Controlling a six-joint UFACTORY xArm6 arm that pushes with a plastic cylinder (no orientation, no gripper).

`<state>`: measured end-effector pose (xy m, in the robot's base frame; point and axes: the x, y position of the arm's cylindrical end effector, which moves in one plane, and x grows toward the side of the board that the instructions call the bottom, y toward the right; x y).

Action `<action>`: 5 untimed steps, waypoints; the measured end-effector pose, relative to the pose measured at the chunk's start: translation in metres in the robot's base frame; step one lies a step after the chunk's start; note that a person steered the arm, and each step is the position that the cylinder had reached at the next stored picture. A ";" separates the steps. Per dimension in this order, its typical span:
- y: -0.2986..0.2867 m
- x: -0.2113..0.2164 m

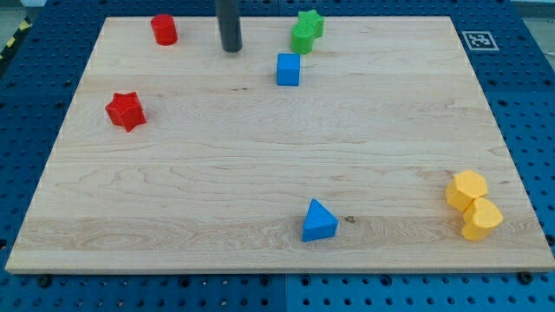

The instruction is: Push the green circle to the center

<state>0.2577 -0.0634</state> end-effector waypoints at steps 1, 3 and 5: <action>0.041 -0.015; 0.081 -0.012; 0.131 0.034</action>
<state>0.2915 0.0671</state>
